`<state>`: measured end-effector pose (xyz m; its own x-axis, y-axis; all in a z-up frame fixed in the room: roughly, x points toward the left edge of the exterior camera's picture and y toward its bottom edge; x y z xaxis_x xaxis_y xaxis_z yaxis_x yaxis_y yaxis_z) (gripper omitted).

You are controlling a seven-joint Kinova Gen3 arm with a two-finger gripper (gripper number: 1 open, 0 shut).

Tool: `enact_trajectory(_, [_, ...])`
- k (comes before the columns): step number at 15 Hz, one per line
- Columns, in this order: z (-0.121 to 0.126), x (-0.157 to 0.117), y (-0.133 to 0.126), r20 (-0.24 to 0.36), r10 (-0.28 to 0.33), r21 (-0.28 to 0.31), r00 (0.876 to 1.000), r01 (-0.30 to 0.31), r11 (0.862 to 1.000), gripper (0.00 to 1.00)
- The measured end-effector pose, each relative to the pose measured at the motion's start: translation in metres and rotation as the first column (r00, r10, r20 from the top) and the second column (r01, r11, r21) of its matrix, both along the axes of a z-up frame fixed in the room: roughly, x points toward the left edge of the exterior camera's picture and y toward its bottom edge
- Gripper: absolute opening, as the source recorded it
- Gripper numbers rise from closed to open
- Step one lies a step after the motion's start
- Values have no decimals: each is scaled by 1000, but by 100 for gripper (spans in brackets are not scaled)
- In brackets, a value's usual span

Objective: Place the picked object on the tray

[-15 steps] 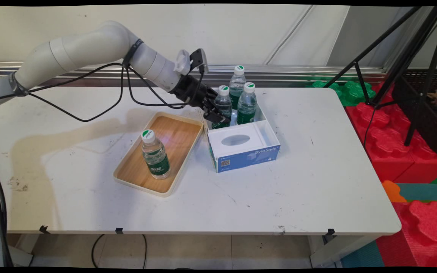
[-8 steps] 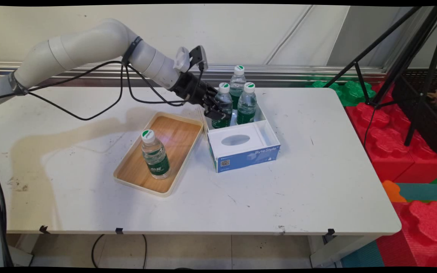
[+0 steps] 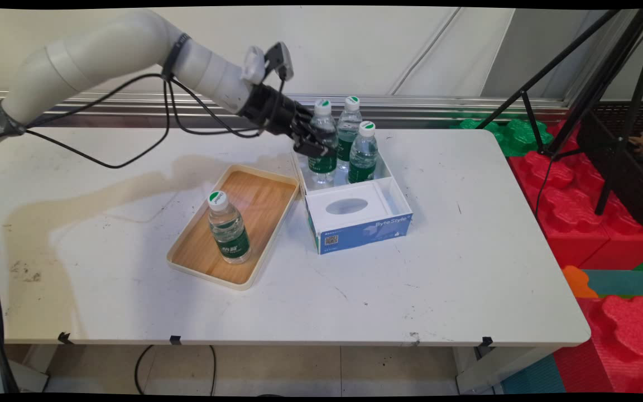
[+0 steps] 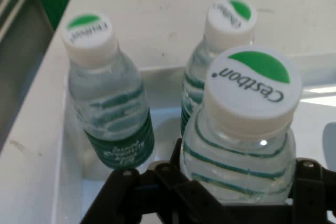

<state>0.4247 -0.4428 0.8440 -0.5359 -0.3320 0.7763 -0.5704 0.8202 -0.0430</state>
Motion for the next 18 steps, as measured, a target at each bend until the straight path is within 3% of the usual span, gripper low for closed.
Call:
enact_trajectory(10, [72,41,39,-78,-1,-70,997,-5,998,0])
enact_trajectory(18, [102,87,93,-82,7,-53,997,-11,999,0])
